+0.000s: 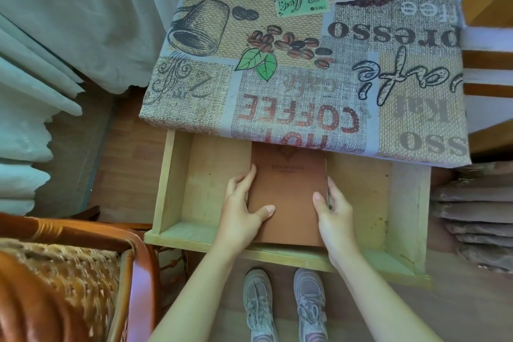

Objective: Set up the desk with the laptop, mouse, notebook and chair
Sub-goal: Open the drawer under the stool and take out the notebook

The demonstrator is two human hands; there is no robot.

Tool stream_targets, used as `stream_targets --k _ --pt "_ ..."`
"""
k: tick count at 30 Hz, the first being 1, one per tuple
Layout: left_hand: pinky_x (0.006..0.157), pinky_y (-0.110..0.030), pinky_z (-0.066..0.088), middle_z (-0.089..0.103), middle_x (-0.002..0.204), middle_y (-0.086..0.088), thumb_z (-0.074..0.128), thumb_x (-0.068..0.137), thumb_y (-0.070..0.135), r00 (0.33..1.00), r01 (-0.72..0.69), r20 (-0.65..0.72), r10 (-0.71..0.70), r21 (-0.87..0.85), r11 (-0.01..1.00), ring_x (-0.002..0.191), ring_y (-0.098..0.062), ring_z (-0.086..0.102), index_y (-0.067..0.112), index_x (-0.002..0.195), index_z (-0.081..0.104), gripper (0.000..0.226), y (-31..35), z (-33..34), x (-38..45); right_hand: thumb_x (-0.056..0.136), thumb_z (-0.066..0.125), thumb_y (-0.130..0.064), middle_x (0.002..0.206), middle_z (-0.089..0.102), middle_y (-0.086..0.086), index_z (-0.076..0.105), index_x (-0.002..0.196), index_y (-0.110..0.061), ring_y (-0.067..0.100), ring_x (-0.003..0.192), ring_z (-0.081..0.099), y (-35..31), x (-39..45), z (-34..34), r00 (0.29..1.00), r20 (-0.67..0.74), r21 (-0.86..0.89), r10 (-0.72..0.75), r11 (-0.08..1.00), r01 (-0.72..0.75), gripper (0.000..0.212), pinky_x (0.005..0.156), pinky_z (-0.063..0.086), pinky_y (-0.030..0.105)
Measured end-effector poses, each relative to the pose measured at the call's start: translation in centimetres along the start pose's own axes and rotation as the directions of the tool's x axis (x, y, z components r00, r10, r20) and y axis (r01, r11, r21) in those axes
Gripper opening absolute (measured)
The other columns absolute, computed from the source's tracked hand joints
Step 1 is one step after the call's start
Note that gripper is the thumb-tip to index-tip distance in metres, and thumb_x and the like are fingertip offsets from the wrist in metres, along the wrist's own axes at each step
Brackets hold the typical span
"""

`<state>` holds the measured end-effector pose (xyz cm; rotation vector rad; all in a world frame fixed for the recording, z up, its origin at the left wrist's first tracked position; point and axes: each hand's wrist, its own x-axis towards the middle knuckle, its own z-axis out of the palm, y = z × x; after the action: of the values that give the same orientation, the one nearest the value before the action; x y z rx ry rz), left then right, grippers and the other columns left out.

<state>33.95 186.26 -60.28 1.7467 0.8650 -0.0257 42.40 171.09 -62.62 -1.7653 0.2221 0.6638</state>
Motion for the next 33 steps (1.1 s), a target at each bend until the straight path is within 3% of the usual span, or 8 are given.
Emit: stream_targets --k 5,10,17,21,23,25,28,33 --pt "0.099 -0.014 0.035 0.038 0.125 0.010 0.082 0.071 0.008 0.999 -0.035 0.012 0.035 0.062 0.997 0.117 -0.007 0.045 0.030 0.144 0.038 0.089 1.4 -0.8 -1.8 0.094 0.048 -0.003 0.143 0.047 0.003 0.036 0.143 -0.010 0.010 0.130 0.044 -0.4 -2.4 -0.7 1.000 -0.023 -0.017 -0.011 1.000 0.011 0.051 0.114 0.030 0.036" --pt "0.085 0.003 0.030 0.040 0.121 0.008 0.083 0.069 0.009 0.997 -0.078 -0.012 0.079 0.091 0.993 0.108 -0.007 0.046 0.029 0.143 0.039 0.089 3.3 -1.7 -3.3 0.094 0.048 -0.002 0.133 0.049 -0.007 0.036 0.143 -0.011 0.005 0.120 0.049 -2.5 -4.6 -1.3 0.999 -0.017 -0.012 -0.051 0.999 0.051 0.050 0.109 0.034 0.030" --pt "0.097 -0.023 0.043 0.043 0.116 0.018 0.084 0.070 0.015 0.995 -0.086 -0.046 0.090 0.082 0.993 0.104 -0.008 0.051 0.032 0.141 0.042 0.085 4.9 -2.9 -8.6 0.093 0.052 -0.009 0.127 0.062 -0.002 0.047 0.137 -0.018 0.015 0.114 0.060 -2.8 -9.0 -3.3 0.998 0.017 -0.045 -0.056 0.997 0.057 0.045 0.102 0.045 0.045" --pt "0.093 -0.020 0.043 0.042 0.114 0.024 0.083 0.070 0.016 0.984 -0.137 -0.101 0.147 0.104 0.985 0.103 -0.006 0.052 0.034 0.141 0.043 0.083 5.3 -3.2 -11.2 0.090 0.058 -0.013 0.126 0.059 -0.001 0.048 0.135 -0.018 0.019 0.112 0.061 -4.0 -11.4 -4.3 0.991 0.032 -0.063 -0.131 0.989 0.133 0.047 0.100 0.047 0.046" --pt "0.091 -0.011 0.040 0.045 0.114 0.019 0.083 0.070 0.014 0.971 -0.186 -0.131 0.198 0.097 0.978 0.102 -0.004 0.052 0.031 0.140 0.044 0.082 6.7 -3.4 -11.2 0.089 0.060 -0.011 0.121 0.054 -0.004 0.049 0.135 -0.016 0.016 0.108 0.060 -5.9 -11.8 -4.7 0.980 -0.014 -0.085 -0.200 0.976 0.198 0.047 0.099 0.047 0.041" --pt "0.086 -0.002 0.036 0.049 0.115 0.011 0.083 0.069 0.012 0.949 -0.251 -0.166 0.268 0.118 0.961 0.100 -0.006 0.053 0.026 0.139 0.047 0.081 8.5 -3.7 -9.7 0.089 0.060 -0.010 0.115 0.051 -0.004 0.048 0.136 -0.014 0.011 0.099 0.058 -8.6 -11.1 -4.6 0.962 -0.042 -0.124 -0.269 0.957 0.263 0.049 0.095 0.046 0.031" --pt "0.088 -0.012 0.040 0.052 0.123 0.002 0.083 0.070 0.013 0.924 -0.298 -0.193 0.329 0.172 0.939 0.105 -0.011 0.053 0.021 0.140 0.046 0.079 11.5 -4.6 -5.7 0.088 0.061 -0.012 0.110 0.048 -0.003 0.047 0.136 -0.013 0.008 0.087 0.052 -12.3 -8.1 -3.5 0.931 -0.066 -0.188 -0.359 0.921 0.342 0.050 0.089 0.042 0.024" --pt "0.106 -0.025 0.031 0.043 0.140 -0.005 0.085 0.068 0.024 0.920 -0.343 -0.101 0.378 0.261 0.902 0.129 -0.017 0.042 0.020 0.146 0.036 0.093 15.3 -5.2 2.5 0.086 0.062 -0.019 0.112 0.055 0.006 0.057 0.126 -0.014 0.022 0.099 0.057 -17.0 -0.4 -0.8 0.903 -0.103 -0.351 -0.417 0.865 0.359 0.041 0.095 0.046 0.040"
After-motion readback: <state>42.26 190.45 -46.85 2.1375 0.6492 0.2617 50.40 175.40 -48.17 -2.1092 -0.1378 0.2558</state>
